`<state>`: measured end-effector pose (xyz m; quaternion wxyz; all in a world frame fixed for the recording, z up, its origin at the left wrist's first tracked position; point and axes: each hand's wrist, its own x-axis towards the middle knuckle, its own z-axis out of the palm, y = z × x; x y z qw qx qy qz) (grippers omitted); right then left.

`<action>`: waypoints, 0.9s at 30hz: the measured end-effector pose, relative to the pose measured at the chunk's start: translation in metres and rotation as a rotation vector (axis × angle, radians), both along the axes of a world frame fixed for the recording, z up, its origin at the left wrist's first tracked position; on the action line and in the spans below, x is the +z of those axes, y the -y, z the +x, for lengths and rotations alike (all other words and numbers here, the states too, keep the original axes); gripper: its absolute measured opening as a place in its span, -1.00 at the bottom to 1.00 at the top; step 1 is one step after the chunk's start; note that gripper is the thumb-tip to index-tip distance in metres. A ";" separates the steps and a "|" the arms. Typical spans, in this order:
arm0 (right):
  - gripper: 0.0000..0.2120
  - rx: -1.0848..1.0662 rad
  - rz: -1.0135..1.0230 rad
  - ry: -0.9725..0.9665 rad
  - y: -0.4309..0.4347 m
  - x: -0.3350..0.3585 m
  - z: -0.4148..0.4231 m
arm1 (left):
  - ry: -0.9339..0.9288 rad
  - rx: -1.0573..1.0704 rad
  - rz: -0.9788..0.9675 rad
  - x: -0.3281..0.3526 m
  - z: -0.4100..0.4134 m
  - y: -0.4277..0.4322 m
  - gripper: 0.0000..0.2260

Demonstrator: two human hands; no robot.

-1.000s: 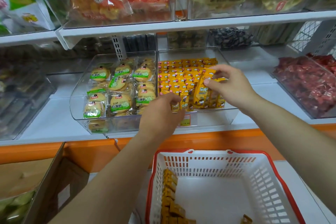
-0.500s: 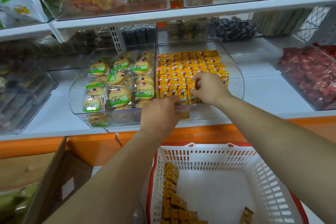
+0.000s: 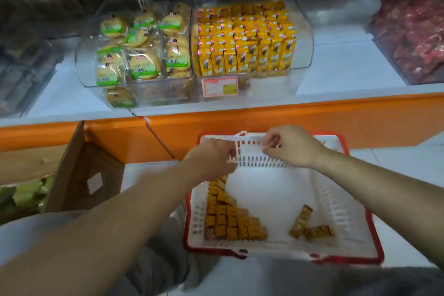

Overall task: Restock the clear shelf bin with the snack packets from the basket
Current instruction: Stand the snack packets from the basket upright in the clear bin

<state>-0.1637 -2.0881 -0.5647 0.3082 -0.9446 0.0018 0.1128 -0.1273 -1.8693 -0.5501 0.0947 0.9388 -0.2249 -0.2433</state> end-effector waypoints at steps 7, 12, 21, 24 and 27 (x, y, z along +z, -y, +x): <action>-0.68 -0.077 0.201 -0.414 -0.031 -0.163 -0.024 | -0.167 0.440 -0.035 -0.137 -0.024 -0.002 -0.56; -0.42 -0.076 0.260 -0.508 -0.065 -0.228 -0.014 | -0.221 0.742 -0.239 -0.198 -0.032 0.003 -0.47; -0.49 -0.439 0.762 -0.582 -0.071 -0.260 0.037 | 0.000 0.787 -0.390 -0.240 -0.028 0.004 -0.57; -0.48 -0.461 0.869 -0.671 -0.076 -0.268 0.042 | 0.006 0.848 -0.423 -0.250 -0.024 0.010 -0.50; -0.44 -0.494 1.006 -0.693 -0.080 -0.274 0.042 | -0.019 0.845 -0.446 -0.256 -0.023 0.012 -0.38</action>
